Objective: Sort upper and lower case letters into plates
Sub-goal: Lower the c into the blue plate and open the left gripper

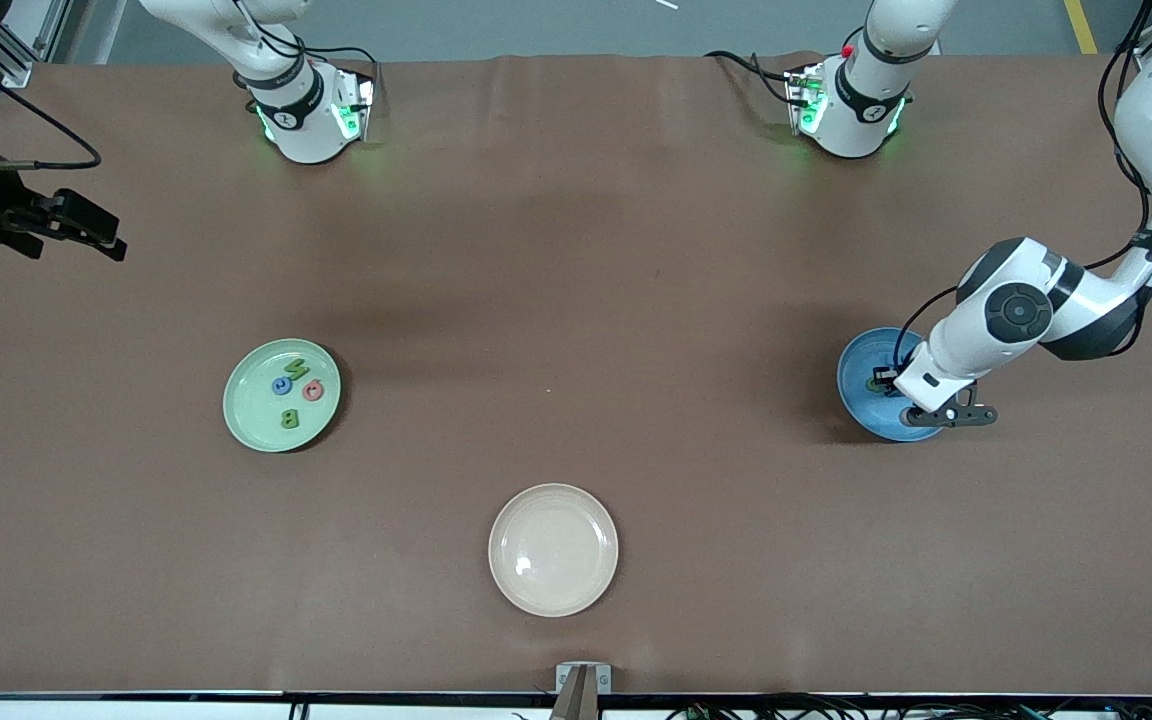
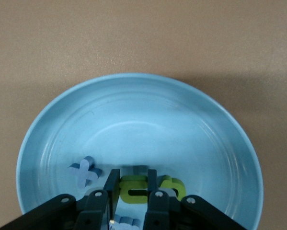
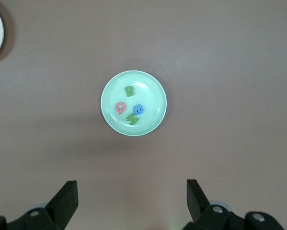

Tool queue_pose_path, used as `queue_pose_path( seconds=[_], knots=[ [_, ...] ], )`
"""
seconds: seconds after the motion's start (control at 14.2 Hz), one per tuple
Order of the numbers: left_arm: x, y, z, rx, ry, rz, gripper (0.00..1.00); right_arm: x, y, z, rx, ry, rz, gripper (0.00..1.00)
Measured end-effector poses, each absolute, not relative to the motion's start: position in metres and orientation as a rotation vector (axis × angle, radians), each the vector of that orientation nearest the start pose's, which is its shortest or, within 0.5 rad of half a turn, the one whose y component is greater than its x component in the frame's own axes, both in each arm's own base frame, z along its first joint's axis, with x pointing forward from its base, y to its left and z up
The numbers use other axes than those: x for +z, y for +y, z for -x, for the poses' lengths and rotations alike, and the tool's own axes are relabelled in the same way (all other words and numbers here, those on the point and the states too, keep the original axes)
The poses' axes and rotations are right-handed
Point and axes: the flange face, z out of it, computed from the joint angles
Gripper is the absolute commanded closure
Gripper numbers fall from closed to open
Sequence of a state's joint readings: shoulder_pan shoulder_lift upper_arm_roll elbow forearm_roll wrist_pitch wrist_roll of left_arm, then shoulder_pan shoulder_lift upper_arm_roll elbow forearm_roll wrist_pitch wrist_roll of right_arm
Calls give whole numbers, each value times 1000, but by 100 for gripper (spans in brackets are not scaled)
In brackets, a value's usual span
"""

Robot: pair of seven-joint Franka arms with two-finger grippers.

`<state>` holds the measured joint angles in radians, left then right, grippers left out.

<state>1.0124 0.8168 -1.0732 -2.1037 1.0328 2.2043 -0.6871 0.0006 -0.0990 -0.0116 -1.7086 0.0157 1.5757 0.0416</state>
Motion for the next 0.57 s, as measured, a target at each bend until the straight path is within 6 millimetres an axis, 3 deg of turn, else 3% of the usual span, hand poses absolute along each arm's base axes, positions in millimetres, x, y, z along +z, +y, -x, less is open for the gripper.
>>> queue_pose_path(
  seconds=[0.35,0.42,0.57],
  knots=[
    [187,-9,-558,48,-6,3080,90,613,-4,-522,50,81,3124,0],
    [186,-8,-558,46,-10,3082,76,613,-4,-522,50,81,3124,0],
    [187,-10,-558,44,-6,3082,19,613,-4,-522,50,80,3124,0]
  ],
)
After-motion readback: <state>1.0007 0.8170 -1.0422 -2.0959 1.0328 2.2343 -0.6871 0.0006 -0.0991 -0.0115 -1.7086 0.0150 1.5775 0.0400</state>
